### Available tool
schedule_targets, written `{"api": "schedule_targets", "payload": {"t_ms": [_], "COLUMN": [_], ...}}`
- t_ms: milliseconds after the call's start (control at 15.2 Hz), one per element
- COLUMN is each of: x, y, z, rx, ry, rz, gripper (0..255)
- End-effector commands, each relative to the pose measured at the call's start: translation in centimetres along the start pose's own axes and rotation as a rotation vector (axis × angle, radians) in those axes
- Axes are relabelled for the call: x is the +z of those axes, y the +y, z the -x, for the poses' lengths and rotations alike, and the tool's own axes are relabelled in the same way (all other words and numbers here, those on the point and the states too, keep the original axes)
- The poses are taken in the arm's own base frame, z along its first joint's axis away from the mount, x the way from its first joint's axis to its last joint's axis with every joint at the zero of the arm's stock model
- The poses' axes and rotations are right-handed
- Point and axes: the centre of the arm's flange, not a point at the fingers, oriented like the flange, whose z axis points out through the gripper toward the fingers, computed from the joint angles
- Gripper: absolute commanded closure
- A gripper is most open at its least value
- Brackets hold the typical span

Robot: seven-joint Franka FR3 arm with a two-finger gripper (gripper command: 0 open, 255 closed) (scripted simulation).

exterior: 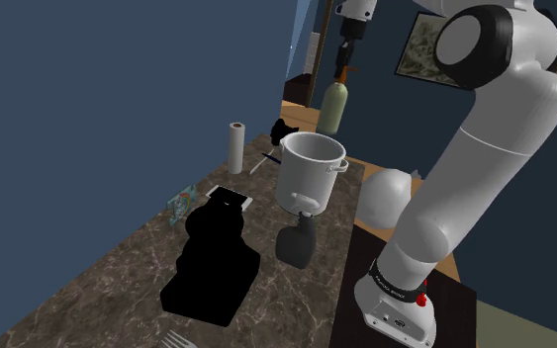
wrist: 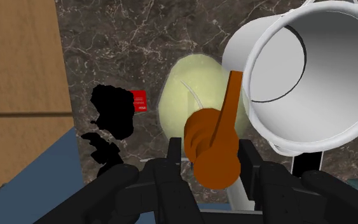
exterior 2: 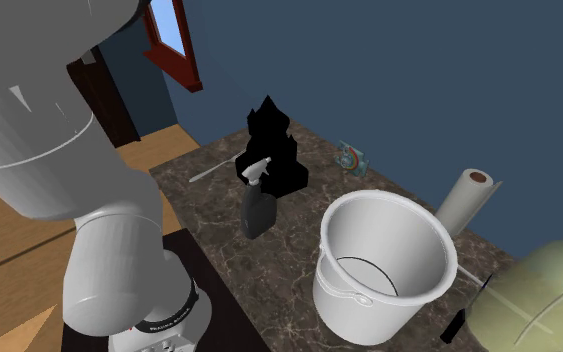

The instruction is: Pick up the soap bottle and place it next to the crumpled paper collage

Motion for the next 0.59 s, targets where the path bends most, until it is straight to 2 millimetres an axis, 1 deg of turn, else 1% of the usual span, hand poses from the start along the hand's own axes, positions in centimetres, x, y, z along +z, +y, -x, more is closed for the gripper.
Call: {"api": "schedule_targets", "payload": {"t_ms": [0,528], "x": [1.0,5.3], "y": [0.1,0.2], "z": [0.0,0.2], "rx": [0.000,0.000], "ry": [0.001,0.001], "rz": [0.001,0.001], "gripper": [255,255]}}
